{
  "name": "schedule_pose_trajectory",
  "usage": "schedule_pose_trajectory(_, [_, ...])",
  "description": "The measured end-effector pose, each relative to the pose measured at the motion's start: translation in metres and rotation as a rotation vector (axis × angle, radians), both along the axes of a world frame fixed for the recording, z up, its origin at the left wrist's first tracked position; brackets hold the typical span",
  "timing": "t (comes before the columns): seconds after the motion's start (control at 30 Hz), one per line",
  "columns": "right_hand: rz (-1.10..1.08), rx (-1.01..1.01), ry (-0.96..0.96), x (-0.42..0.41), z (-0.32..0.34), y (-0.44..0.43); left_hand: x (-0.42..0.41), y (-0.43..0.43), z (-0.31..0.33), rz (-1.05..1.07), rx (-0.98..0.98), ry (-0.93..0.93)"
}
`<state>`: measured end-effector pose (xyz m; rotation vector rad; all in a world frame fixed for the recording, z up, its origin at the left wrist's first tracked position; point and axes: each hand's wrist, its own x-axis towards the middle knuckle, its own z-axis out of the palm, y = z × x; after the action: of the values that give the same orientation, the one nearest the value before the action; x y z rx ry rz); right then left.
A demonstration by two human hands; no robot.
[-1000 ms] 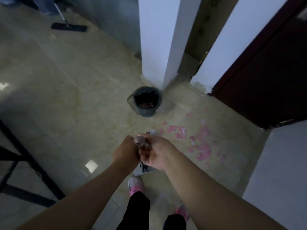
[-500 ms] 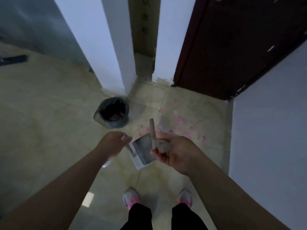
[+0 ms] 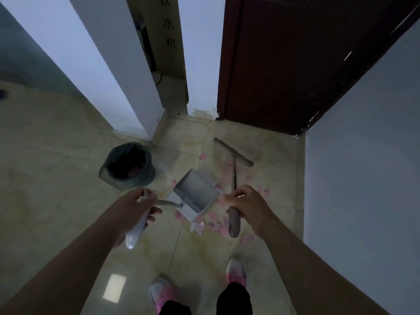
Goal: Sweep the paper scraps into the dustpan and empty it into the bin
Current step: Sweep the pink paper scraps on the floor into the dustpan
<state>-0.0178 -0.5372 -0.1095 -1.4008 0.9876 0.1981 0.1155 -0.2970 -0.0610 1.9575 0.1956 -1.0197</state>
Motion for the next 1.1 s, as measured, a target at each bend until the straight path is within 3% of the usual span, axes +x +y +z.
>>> schedule_pose_trajectory(0.1, [0.074, -0.127, 0.043, 0.012, -0.034, -0.026, -0.001, -0.007, -0.011, 0.081, 0.026, -0.085])
schedule_pose_trajectory(0.2, [0.11, -0.12, 0.067, 0.029, -0.068, -0.04, -0.006, -0.018, -0.02, 0.123, 0.061, -0.167])
schedule_pose_trajectory(0.37, [-0.088, 0.274, 0.101, 0.031, -0.104, -0.05, -0.014, -0.022, -0.023, 0.216, 0.089, -0.227])
schedule_pose_trajectory(0.43, [0.012, 0.179, 0.221, 0.014, -0.117, -0.037, -0.015, -0.018, -0.02, 0.237, 0.088, -0.229])
schedule_pose_trajectory(0.57, [0.424, -0.166, 0.482, -0.043, -0.123, -0.012, -0.012, -0.011, -0.013, 0.193, 0.105, -0.233])
schedule_pose_trajectory(0.63, [0.502, -0.186, 0.519, -0.069, -0.112, 0.0, -0.007, -0.01, -0.011, 0.148, 0.114, -0.24])
schedule_pose_trajectory(0.8, [0.152, -0.164, 0.409, -0.096, -0.072, 0.012, 0.004, -0.005, -0.013, 0.093, 0.119, -0.259])
schedule_pose_trajectory(0.93, [0.031, -0.183, 0.305, -0.08, -0.048, 0.011, 0.003, 0.002, -0.015, 0.083, 0.108, -0.263])
schedule_pose_trajectory(1.03, [-0.05, -0.206, 0.237, -0.04, -0.071, -0.009, -0.001, 0.007, -0.016, 0.092, 0.084, -0.289])
schedule_pose_trajectory(1.1, [0.038, -0.258, 0.207, -0.01, -0.107, -0.033, -0.005, 0.014, -0.02, 0.091, 0.079, -0.294])
